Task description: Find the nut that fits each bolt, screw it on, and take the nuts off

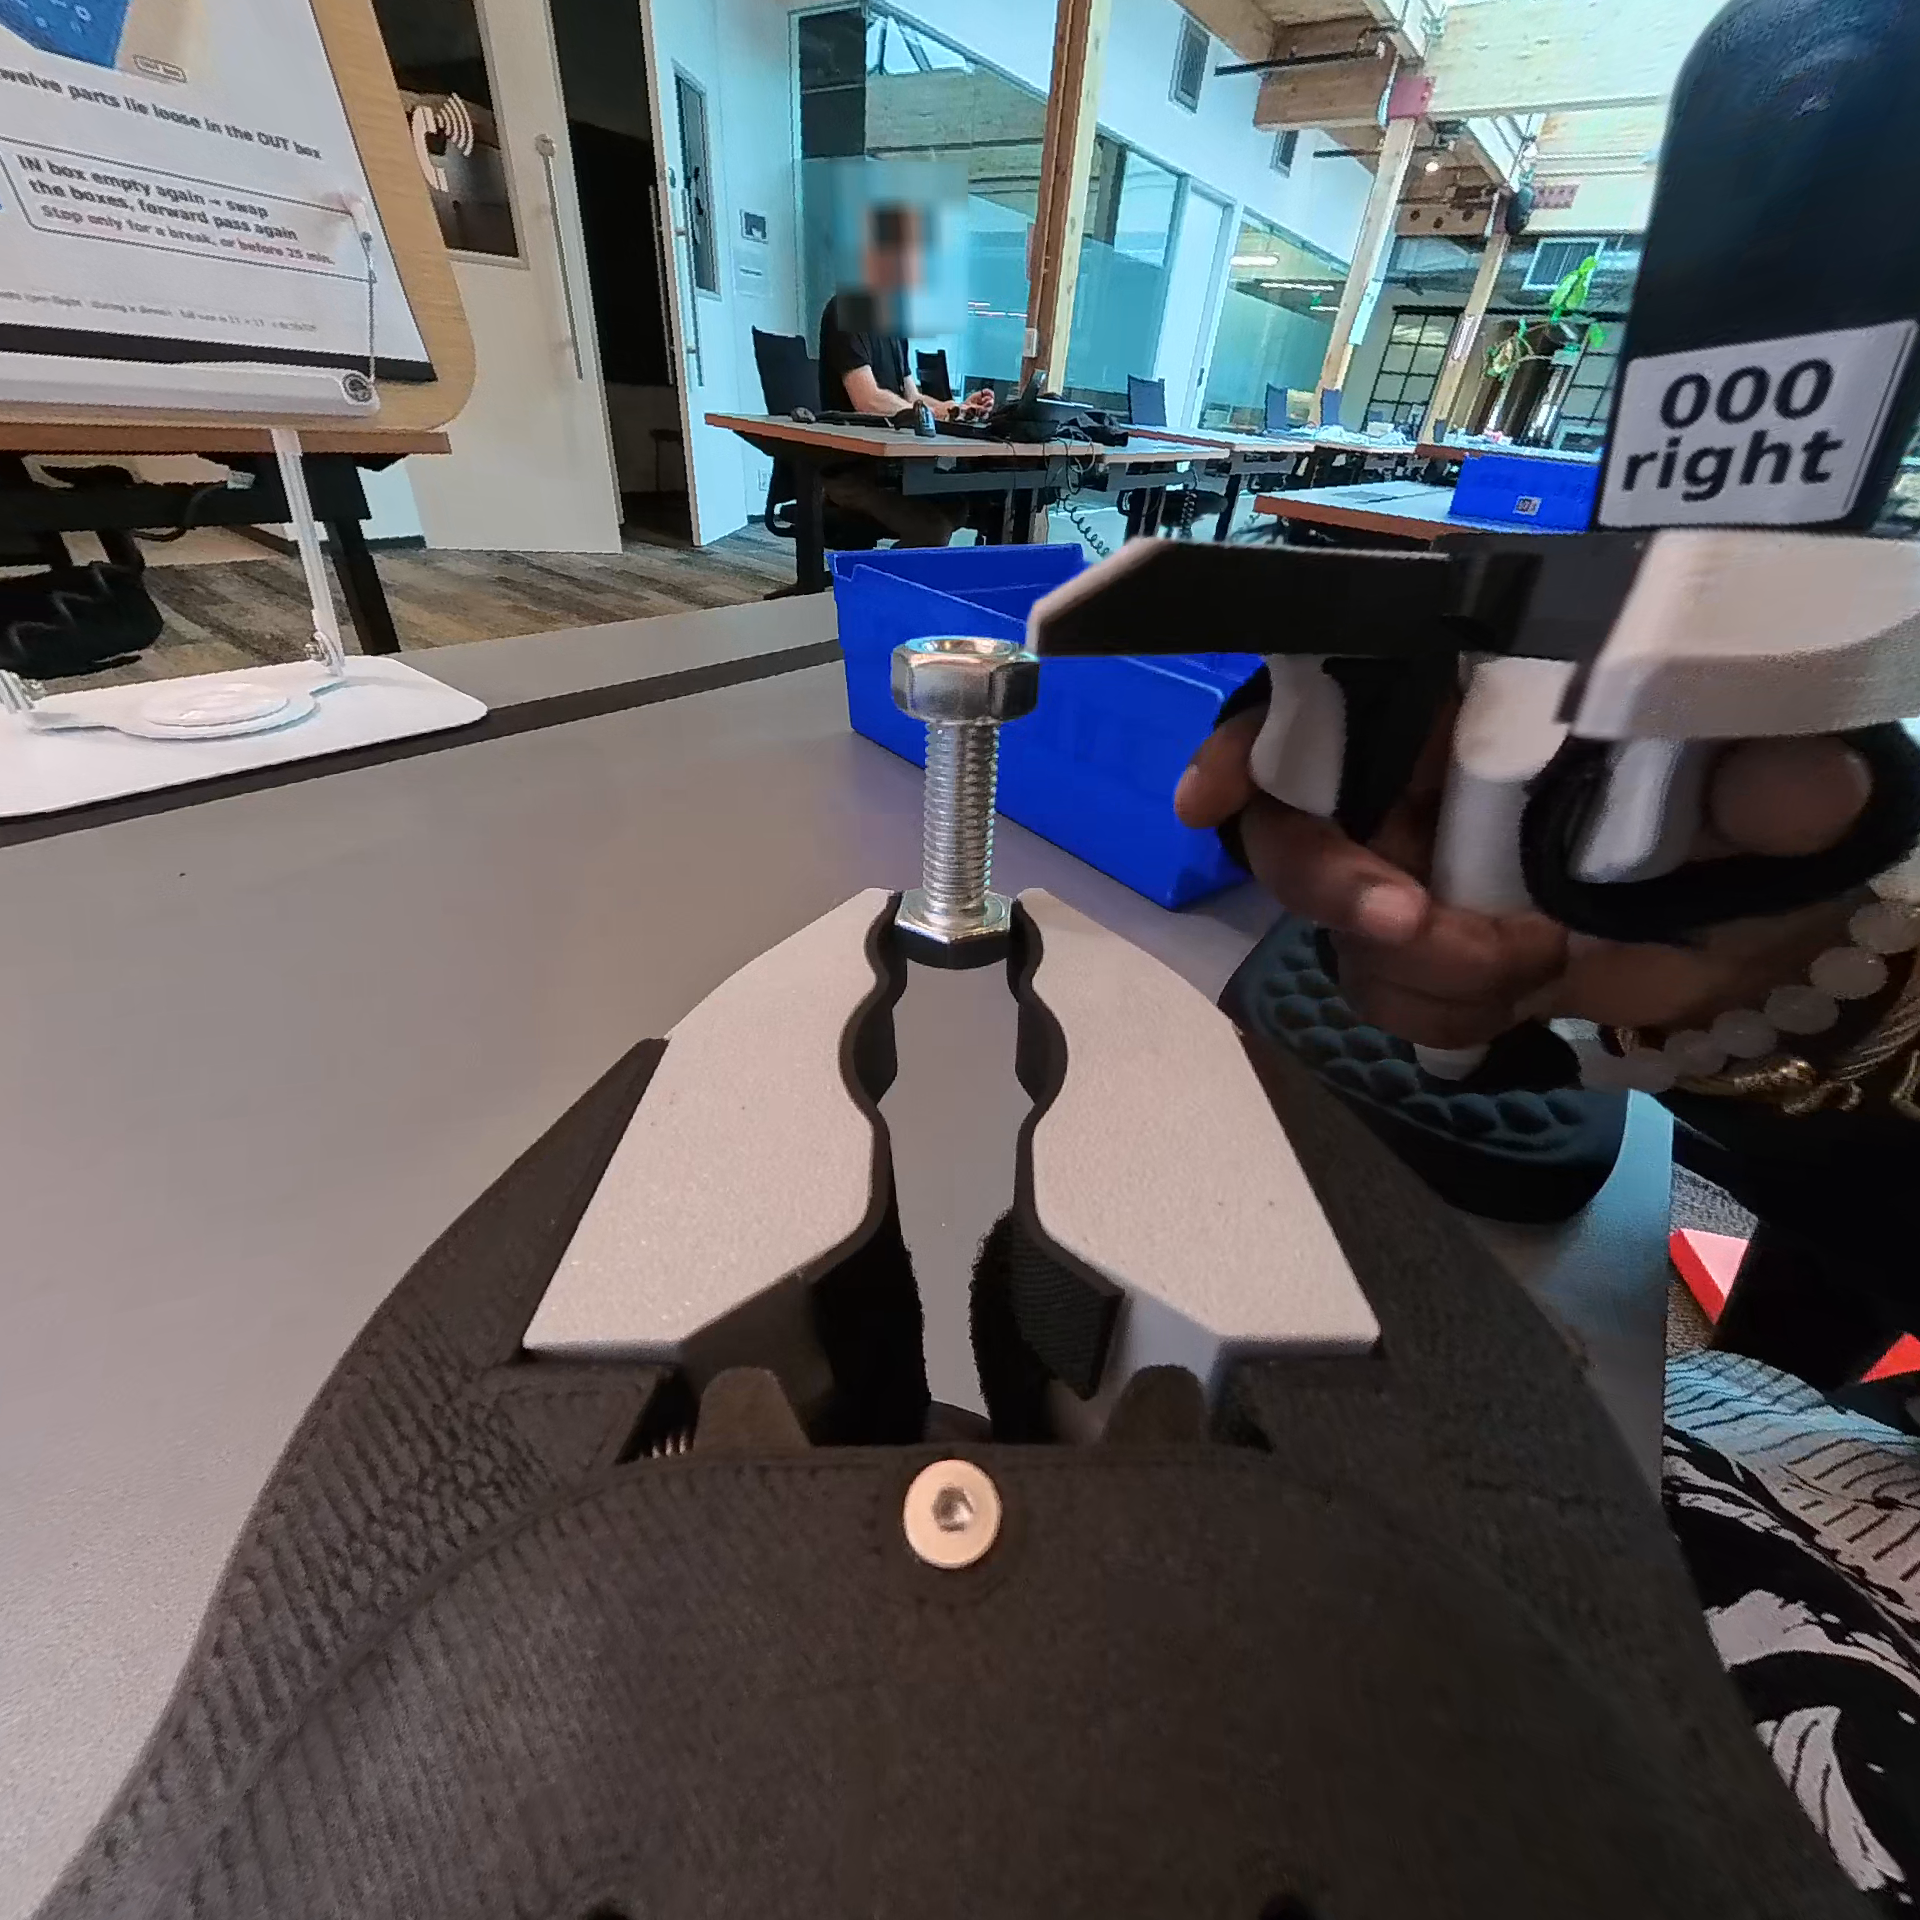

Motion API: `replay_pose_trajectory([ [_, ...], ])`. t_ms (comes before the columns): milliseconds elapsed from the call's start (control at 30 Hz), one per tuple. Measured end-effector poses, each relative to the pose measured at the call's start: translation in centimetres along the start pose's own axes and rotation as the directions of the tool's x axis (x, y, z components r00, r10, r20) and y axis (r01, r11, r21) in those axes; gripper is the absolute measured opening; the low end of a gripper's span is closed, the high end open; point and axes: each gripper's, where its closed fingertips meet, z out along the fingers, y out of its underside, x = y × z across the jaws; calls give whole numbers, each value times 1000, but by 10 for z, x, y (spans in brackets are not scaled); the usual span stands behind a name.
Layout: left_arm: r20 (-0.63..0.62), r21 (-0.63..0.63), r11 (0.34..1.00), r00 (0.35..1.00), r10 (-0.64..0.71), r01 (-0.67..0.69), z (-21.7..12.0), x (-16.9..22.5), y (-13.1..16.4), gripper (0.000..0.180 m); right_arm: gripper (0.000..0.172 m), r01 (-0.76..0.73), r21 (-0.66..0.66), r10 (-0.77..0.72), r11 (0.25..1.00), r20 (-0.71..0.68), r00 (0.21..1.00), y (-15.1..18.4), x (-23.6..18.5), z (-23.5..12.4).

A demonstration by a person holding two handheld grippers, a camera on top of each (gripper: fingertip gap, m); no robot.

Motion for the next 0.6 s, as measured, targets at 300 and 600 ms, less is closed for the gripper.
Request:
replay_pose_trajectory([
  [300, -17, -10, 1000, 1000, 19, -19, 1, 4, 2, 18, 84, 22, -20, -21, 1000, 21, 1000, 7, 7, 30],
  [600, -8, -14, 1000, 1000, 6, -6, 1, 1, 3, 18, 79, 54, -31, -54, 998, 2, 999, 10, 3, 25],
])
